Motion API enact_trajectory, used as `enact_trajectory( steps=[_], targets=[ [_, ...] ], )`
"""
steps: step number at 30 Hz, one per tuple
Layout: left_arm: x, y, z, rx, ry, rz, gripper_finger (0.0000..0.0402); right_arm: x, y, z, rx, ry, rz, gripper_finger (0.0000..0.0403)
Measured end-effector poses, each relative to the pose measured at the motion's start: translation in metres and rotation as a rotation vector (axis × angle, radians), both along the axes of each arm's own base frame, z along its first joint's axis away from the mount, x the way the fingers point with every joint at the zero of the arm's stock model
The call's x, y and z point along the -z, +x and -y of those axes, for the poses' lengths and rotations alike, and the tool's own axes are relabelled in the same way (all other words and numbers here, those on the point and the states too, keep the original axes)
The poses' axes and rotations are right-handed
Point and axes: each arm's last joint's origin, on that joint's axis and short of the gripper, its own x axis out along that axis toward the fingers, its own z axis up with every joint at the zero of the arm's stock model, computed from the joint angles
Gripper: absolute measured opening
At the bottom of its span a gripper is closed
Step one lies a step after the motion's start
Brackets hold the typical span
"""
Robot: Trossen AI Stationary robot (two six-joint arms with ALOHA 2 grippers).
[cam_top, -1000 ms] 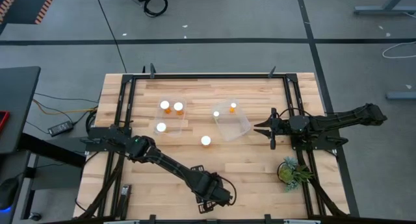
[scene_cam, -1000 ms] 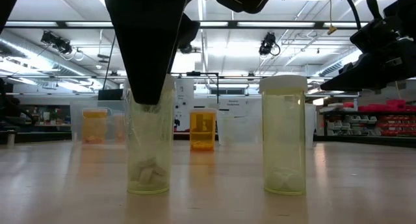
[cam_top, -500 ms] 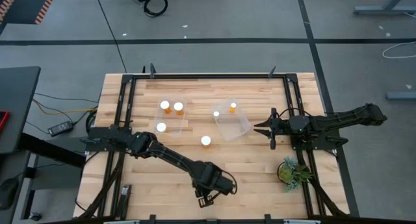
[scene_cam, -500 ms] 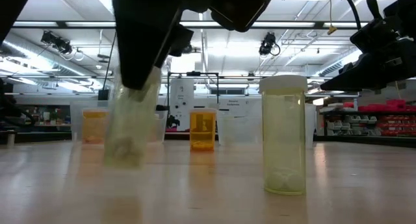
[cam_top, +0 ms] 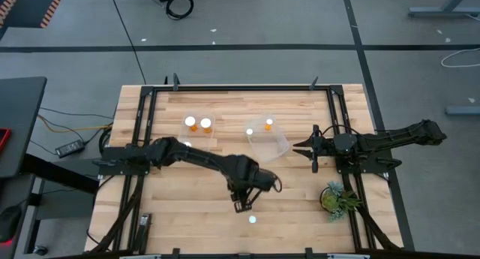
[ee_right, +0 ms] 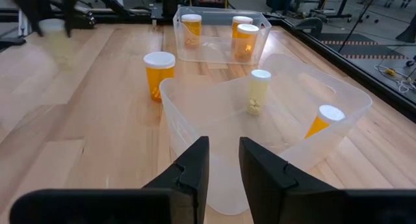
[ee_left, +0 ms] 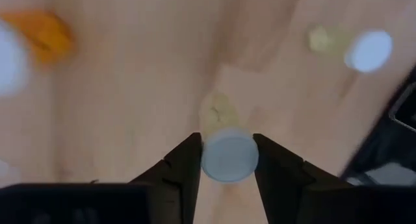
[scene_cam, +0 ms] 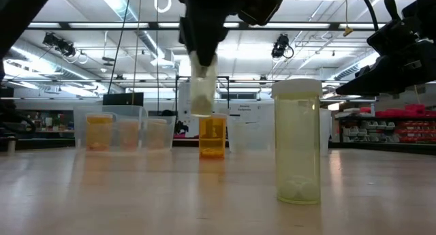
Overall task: Pick and place medicine bottles into bin by pill shape (circle, oval)
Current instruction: Put the small yellow pill bottle into the right transparent bin
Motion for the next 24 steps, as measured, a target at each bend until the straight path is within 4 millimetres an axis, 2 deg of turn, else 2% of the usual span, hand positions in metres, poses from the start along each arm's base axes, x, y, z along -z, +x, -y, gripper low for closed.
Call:
enact_trajectory(
  steps=[12,22,24],
  targets=[
    [-0.017,0.013,-0.063,0.006,0.039,0.127,0.0133,0.0,0.0,0.0,0.0,0.0,0.0,0.0092],
    [-0.019,0.024,-0.101,-0.03,0.047,0.214,0.0135,0.0,0.0,0.0,0.0,0.0,0.0,0.0092],
    [-0.025,0.026,-0.106,-0.028,0.048,0.237,0.0135,0.0,0.0,0.0,0.0,0.0,0.0,0.0092]
  ],
)
